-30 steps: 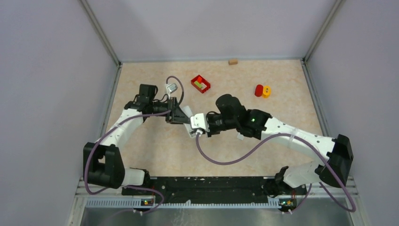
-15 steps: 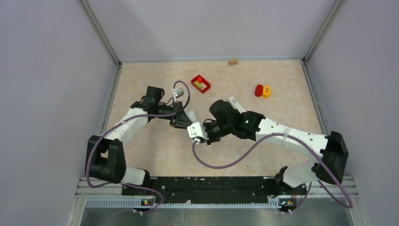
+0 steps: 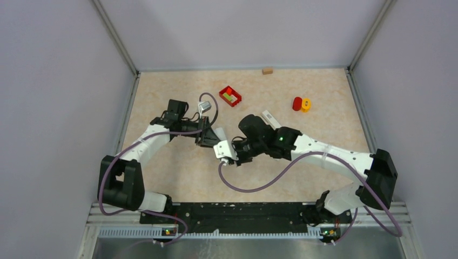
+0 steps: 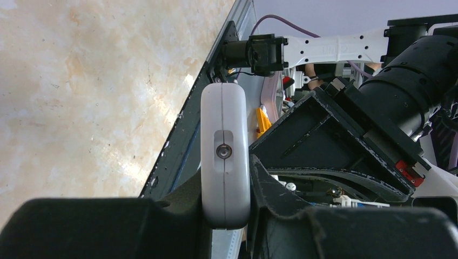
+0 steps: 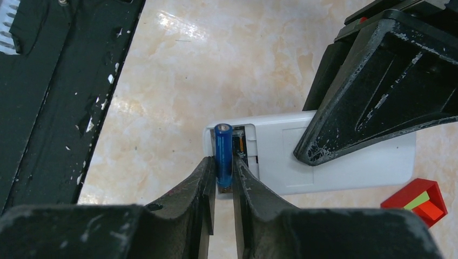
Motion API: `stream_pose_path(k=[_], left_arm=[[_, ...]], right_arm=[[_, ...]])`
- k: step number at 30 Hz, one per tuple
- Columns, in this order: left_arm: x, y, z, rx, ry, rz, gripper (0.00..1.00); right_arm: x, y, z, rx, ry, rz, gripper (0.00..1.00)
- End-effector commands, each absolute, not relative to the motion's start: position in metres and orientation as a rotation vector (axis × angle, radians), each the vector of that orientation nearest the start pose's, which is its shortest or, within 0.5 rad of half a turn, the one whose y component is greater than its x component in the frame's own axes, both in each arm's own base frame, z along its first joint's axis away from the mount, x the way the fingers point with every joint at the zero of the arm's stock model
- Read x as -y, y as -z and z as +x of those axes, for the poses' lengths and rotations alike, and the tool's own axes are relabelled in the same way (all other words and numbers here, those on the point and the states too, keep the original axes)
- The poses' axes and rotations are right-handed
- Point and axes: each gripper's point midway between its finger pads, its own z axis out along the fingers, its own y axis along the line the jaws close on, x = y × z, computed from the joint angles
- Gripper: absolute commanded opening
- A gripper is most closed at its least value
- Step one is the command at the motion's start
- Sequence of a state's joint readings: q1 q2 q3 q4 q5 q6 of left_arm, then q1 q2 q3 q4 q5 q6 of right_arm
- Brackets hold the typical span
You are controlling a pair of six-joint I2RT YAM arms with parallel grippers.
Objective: Load the batteries into the remote control
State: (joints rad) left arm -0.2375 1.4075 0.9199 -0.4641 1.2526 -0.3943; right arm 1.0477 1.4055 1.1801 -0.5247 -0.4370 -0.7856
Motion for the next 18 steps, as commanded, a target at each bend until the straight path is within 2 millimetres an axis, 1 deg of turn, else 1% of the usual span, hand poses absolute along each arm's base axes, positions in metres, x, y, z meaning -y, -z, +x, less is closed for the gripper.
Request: stream_pose_path(k=[1, 6, 11, 14, 16, 18], left_arm=[[0.228, -0.213, 0.201, -2.283, 1.877, 0.438, 0.00], [0.228, -0.210, 0.202, -2.292, 1.870, 0.429, 0.00], [0.229, -0.208, 0.204, -2.300, 1.867, 0.421, 0.00], [0.229, -0.206, 0.205, -2.305, 1.862, 0.417, 0.00], [0.229, -0.205, 0.206, -2.311, 1.860, 0.413, 0.00], [0.229, -0.204, 0.207, -2.318, 1.862, 0.407, 0.00]], right_arm=[[-0.373, -0.208, 0.152, -1.152, -0.645, -1.949, 0.21], [-0.370, -0.208, 0.157, -1.168, -0.614, -1.934, 0.31], [-0.367, -0.222, 0.153, -1.164, -0.628, -1.901, 0.41], [-0.365, -0.239, 0.148, -1.175, -0.670, -1.845, 0.50], [-0.365, -0.256, 0.146, -1.223, -0.711, -1.762, 0.58], [-0.364, -0.273, 0.145, -1.295, -0.762, -1.659, 0.62]])
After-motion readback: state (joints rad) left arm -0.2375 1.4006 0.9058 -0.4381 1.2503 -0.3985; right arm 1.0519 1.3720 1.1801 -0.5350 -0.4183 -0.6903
